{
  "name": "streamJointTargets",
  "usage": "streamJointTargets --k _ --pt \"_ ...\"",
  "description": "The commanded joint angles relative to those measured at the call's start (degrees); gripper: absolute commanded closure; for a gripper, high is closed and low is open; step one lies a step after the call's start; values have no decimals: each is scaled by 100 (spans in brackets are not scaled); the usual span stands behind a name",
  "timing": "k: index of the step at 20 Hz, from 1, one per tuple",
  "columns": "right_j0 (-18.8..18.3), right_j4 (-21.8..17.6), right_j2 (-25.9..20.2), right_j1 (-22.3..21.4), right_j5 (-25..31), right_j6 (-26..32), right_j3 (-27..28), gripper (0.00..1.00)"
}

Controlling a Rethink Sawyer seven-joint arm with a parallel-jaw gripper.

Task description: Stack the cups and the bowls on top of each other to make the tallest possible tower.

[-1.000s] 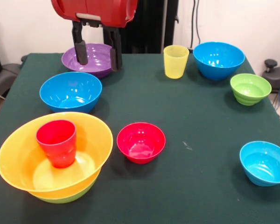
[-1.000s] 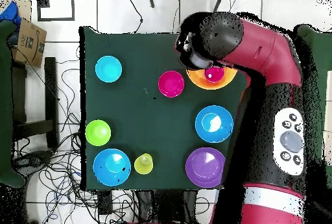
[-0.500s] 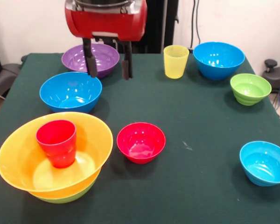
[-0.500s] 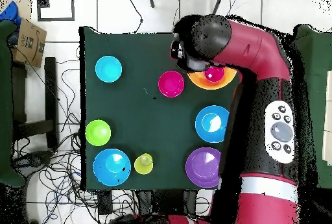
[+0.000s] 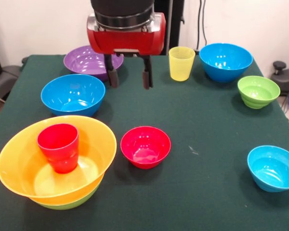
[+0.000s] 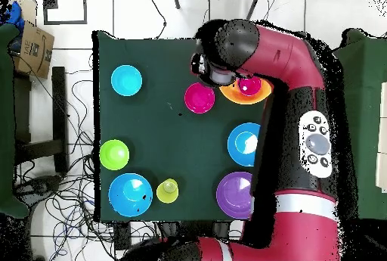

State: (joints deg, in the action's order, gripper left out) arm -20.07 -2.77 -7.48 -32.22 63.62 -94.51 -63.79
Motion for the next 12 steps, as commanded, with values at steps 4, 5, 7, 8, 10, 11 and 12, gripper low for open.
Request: streamJointTargets --k 4,5,7,8,10,11,12 --pt "52 -108 -307 316 348 -6 -847 0" --pt "115 -148 -113 288 194 -375 -855 0" --pt "182 -222 117 287 62 -738 -816 0" --pt "226 -265 254 288 -27 -955 -792 0" --pt "288 -306 446 312 -164 -1215 -758 0" --pt "322 -334 558 327 -309 -1369 -749 0" --pt "353 -331 634 328 -387 -1474 -761 0"
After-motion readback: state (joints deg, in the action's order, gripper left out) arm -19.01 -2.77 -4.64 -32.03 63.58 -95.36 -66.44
